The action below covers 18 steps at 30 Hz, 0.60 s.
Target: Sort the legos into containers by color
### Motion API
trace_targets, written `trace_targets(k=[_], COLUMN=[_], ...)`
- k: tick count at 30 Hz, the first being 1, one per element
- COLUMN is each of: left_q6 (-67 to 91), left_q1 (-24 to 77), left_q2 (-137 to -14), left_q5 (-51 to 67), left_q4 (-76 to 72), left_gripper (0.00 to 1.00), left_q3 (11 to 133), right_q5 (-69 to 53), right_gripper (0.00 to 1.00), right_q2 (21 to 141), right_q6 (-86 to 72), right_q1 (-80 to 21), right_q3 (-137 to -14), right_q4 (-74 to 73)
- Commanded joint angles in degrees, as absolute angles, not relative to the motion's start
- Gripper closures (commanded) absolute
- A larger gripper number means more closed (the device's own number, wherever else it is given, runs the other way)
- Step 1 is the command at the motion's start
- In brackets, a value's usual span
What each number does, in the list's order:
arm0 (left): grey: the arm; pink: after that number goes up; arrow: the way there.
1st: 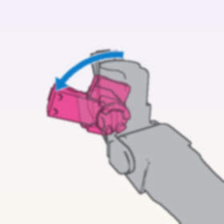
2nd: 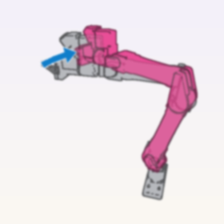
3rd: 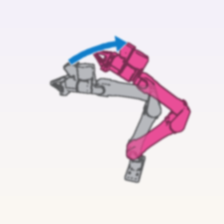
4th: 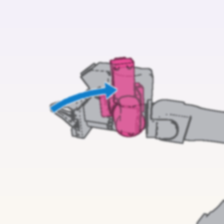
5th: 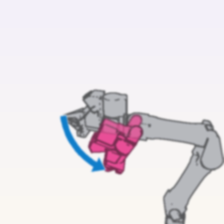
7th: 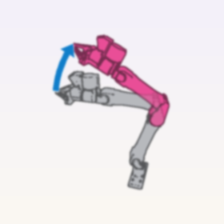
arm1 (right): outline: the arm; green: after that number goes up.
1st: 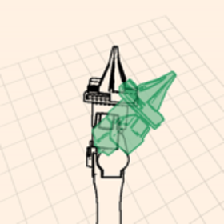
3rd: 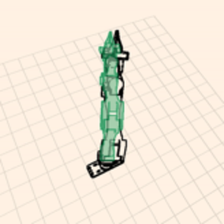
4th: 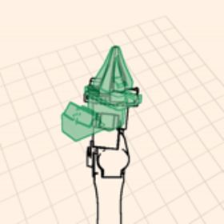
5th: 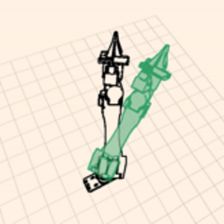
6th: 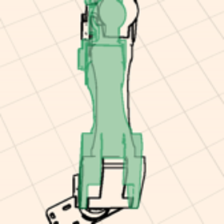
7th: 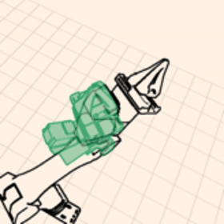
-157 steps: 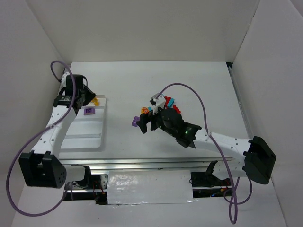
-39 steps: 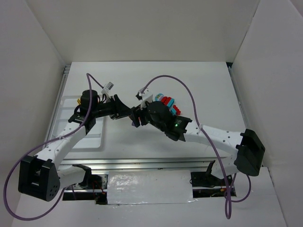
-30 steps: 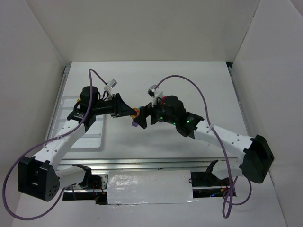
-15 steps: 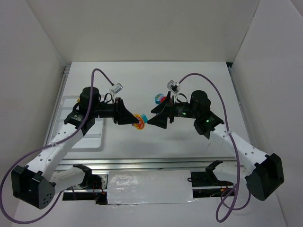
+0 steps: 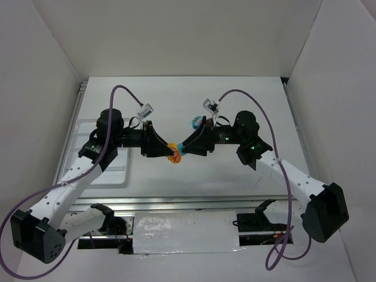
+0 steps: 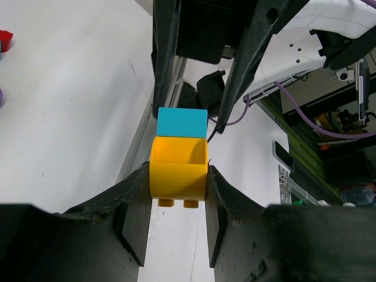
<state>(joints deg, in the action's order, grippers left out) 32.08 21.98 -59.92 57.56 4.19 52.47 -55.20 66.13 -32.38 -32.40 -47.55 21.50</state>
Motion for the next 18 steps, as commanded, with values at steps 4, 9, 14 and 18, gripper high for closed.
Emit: trace_targets(k=[4,9,14,18], left_q6=[33.3,32.6,27.1,28.9], left_q1=[22.4,22.3,20.3,8.2], left_q2=[-58.9,-58.1,-60.2,-63.9], left_q5=[60.0,58.3,42.1,31.6], left_q4=[-3.0,-1.9,14.5,22.9], left_gripper=[1.0,1.0,1.0,1.0], left_q3=[52.6,52.8,59.8,62.5], right_q5=[-59.9,-59.8,-50.2,-31.3], right_gripper=[0.45,1.0,1.0,1.0], right_q2=[70.0,71.1,67.8,66.7], right_q6=[-37.4,-39.1,-34.1,-35.1], right_q1=[-33.0,-33.0,-29.5,-21.6], right_q3=[-47.5,-46.7,-44.6,-43.1], right_q4=[30.7,33.8,26.6,16.8])
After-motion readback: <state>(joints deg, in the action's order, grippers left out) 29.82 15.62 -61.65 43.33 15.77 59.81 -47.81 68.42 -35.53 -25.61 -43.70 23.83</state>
